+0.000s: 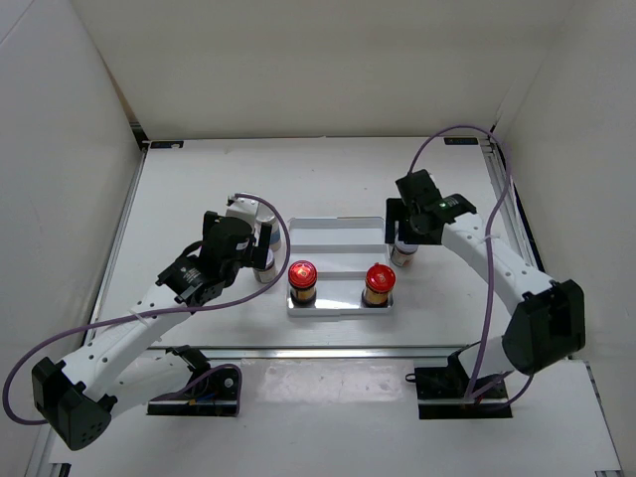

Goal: Organize the condiment bottles

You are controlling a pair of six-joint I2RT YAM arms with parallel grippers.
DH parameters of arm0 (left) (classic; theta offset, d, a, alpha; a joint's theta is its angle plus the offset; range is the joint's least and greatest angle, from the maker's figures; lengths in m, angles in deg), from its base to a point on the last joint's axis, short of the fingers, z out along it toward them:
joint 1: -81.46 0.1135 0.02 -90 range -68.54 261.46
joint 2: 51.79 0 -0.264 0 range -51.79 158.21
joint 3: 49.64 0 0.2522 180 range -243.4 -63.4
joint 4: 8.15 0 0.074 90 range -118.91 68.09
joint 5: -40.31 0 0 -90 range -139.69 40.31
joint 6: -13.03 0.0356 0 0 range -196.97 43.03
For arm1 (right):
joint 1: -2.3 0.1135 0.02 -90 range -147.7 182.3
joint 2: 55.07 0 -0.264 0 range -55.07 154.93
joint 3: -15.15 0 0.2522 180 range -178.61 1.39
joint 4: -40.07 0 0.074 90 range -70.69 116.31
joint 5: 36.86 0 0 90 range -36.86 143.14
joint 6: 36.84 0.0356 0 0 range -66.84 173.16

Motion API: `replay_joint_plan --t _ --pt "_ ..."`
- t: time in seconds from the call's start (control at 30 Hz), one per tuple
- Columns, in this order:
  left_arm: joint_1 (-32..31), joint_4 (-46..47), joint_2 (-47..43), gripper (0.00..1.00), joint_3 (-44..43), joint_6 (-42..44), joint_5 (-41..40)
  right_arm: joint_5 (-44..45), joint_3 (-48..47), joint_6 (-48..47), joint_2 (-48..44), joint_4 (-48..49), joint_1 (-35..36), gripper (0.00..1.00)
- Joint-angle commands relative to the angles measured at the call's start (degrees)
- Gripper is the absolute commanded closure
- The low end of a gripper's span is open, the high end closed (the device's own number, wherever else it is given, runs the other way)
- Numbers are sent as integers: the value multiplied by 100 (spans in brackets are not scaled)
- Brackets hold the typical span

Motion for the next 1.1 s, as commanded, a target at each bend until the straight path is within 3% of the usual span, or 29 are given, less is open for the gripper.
replay_joint_plan --t 0.0,0.27,0.43,0.53,0.7,0.8,0.9,1.07 --pt "22 81 -58 0 -148 21 33 63 -230 -108 388 -13 22 14" --pt "22 81 -58 0 -148 21 86 10 -468 -222 1012 145 -391 11" --pt "22 81 -5 0 -148 21 86 -243 -468 -336 1197 320 -593 18" --pt "22 81 -5 0 -148 21 86 -359 -468 -336 1338 374 -646 30" --pt "22 81 -5 0 -148 21 86 -727 -249 -223 1093 374 -646 72" --pt "22 81 -5 0 -148 21 86 -728 -187 -222 698 374 -646 86" --pt "22 81 48 0 -148 21 86 -614 -256 -222 312 234 -594 95" --pt "22 81 48 0 -148 21 139 -614 -573 -275 -68 -30 -409 100"
